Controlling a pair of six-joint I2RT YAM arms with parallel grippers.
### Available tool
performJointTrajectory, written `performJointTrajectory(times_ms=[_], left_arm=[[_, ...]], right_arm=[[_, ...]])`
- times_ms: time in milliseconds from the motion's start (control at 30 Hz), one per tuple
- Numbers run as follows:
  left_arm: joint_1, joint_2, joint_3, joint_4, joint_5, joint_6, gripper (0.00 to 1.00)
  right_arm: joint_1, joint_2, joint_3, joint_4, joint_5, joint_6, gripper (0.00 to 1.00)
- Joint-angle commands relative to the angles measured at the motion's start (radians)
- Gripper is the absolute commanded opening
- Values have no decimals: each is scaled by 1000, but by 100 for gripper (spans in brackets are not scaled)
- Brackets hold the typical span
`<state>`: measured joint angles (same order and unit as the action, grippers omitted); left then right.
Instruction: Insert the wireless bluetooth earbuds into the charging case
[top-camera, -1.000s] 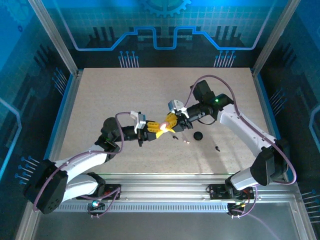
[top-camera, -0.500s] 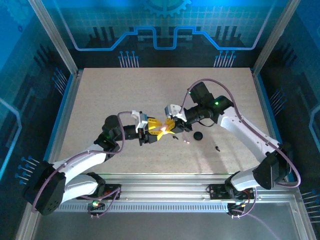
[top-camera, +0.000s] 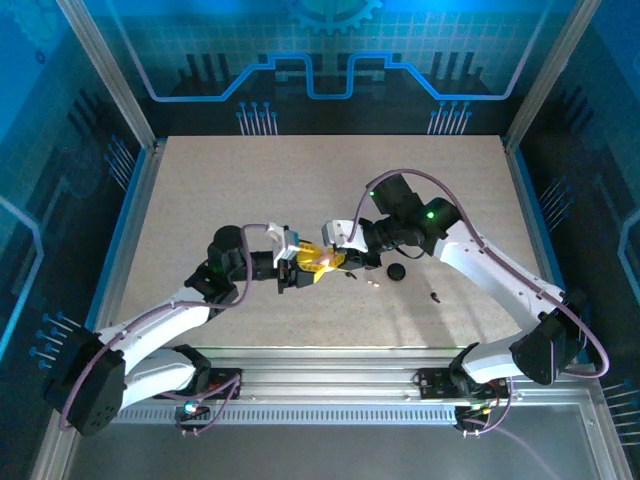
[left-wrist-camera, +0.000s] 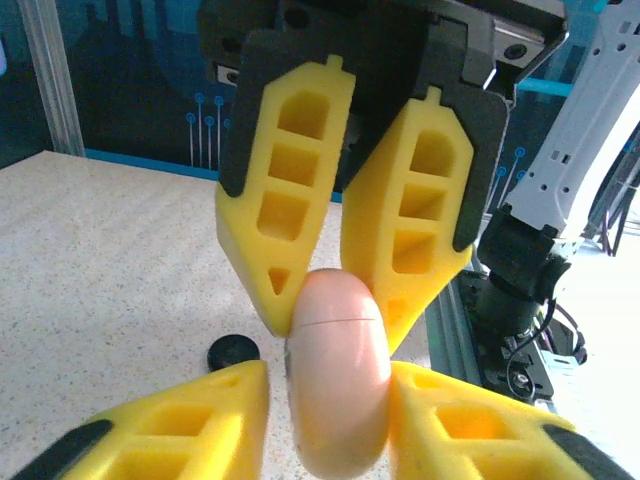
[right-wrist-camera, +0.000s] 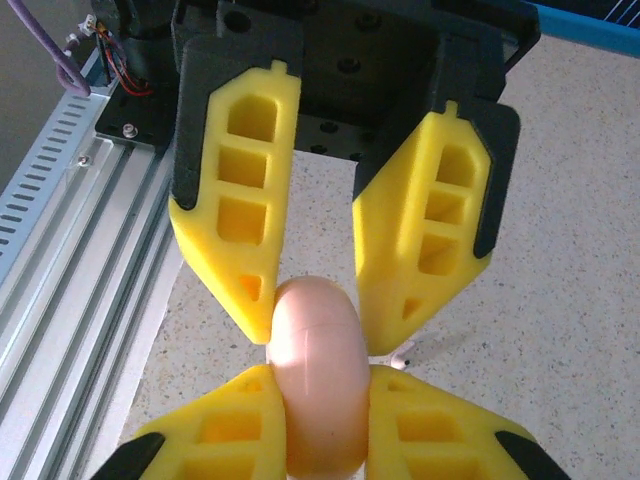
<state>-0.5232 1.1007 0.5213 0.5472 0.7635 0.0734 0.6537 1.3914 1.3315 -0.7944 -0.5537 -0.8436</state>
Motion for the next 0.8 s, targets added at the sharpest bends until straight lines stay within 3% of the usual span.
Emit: performJointTrajectory(times_ms=[0, 233, 400, 567, 767], left_arm=[[-5, -18, 29, -31, 17, 29, 30], [-7, -15, 33, -31, 23, 32, 17], [-8, -13, 35, -17, 33, 20, 12], [-8, -16, 31, 9, 41, 5, 12], [-9, -10, 25, 68, 52, -19, 12]], right_arm=[[15, -15, 37, -9, -33, -16, 15], [12, -17, 27, 6, -46, -11, 18], [-43, -44, -19, 35, -140, 16, 44], [-128, -69, -86, 54, -283, 32, 46], [-144, -46, -106, 35, -315, 19, 46]])
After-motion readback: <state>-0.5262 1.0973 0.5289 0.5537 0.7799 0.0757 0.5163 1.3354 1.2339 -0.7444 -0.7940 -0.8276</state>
